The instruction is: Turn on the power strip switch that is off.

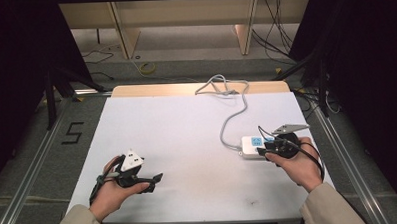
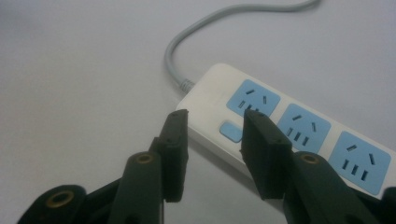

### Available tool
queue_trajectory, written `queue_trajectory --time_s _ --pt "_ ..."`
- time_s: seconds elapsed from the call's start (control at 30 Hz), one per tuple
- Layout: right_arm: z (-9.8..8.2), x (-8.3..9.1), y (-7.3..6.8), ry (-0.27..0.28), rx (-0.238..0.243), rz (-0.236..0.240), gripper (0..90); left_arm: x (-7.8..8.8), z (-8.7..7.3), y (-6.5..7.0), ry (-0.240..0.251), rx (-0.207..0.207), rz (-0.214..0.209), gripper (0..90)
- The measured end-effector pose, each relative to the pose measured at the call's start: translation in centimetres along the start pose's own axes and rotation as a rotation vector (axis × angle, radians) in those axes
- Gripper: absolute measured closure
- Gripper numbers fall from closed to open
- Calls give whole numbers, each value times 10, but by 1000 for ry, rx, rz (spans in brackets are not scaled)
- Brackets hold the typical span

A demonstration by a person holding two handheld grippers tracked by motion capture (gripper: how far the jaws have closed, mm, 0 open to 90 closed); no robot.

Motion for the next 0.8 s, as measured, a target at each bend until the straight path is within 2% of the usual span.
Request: queue_trajectory --time_s 0.2,0.4,0.5,0.6,0.8 --pt "-3 2 -2 33 5 16 533 0 0 1 -1 -1 -4 151" --pt "-5 7 -4 85 31 29 470 0 0 0 1 1 -3 151" --pt "-7 10 -5 112 22 39 427 0 0 0 1 2 -3 151" --pt "-11 13 -7 127 17 47 396 0 0 0 2 2 -4 151" --pt "-24 17 -13 156 37 66 357 1 0 0 3 4 -4 151"
Point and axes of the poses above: each handheld gripper's, and its own axes: x roughly backward along the jaws, z roughly out of its top, y roughly to its right, the point moved 10 cm from there along -x, roughly forward along the jaws, and after that the axes turned 7 degrees about x, right-handed, at the moved point
